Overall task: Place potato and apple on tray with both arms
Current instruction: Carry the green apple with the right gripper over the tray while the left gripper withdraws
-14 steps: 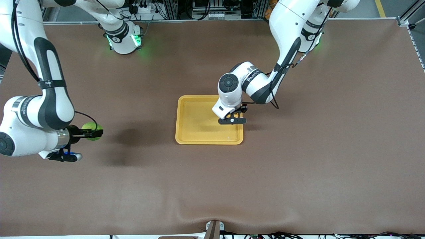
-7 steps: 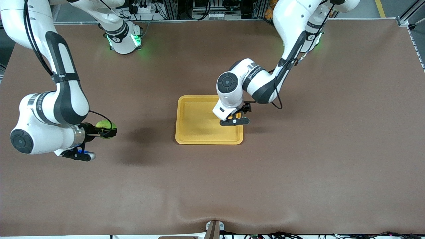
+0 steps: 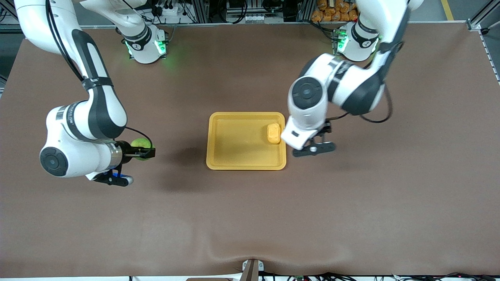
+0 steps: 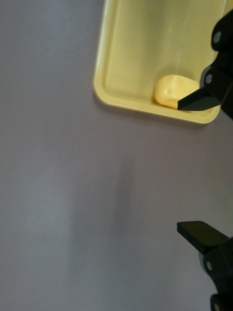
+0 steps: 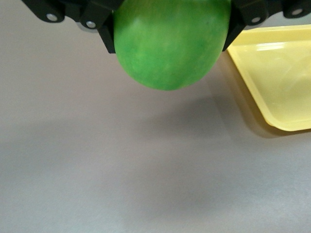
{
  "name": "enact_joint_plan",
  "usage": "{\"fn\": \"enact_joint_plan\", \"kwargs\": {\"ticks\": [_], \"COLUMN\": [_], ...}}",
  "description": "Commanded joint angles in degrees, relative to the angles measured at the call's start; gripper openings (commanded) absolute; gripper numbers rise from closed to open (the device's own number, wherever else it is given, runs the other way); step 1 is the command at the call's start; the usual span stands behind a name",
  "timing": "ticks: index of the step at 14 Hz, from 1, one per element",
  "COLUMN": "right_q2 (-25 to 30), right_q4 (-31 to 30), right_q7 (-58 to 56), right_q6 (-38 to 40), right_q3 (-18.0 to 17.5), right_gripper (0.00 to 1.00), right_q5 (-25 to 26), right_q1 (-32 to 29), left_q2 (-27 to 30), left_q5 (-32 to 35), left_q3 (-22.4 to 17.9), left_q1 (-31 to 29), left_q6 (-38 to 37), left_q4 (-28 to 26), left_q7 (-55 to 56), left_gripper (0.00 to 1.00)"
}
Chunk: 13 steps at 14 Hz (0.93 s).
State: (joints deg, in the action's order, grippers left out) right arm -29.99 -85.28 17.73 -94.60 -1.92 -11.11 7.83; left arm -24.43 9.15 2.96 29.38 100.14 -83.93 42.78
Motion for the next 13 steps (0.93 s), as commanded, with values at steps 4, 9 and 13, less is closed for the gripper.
{"fn": "enact_joint_plan", "kwargs": {"ticks": [4, 9, 13], "right_q2": [0.9, -0.1, -2.7], "right_q4": [0.6, 0.2, -0.1], "right_q7": [9.9, 17.3, 25.5], "right_q6": [-0.8, -4.9, -10.1], "right_q3": [0.3, 0.4, 0.4], "right_gripper": [0.0, 0.0, 0.0], "right_q5": [-1.8, -1.7, -1.7], "right_q1": [6.1, 12.1, 18.4], "left_q2": [8.9, 13.1, 15.2], "left_q5": [0.9, 0.8, 0.3], "left_q3": [0.6, 0.6, 0.6], "left_q1": [-7.9, -14.8, -19.9], "left_q6": [-5.4, -8.3, -8.7], "left_q4": [-0.6, -0.7, -0.8], "left_q7": [-4.9, -15.8, -23.2], "left_gripper": [1.0, 1.0, 1.0]}}
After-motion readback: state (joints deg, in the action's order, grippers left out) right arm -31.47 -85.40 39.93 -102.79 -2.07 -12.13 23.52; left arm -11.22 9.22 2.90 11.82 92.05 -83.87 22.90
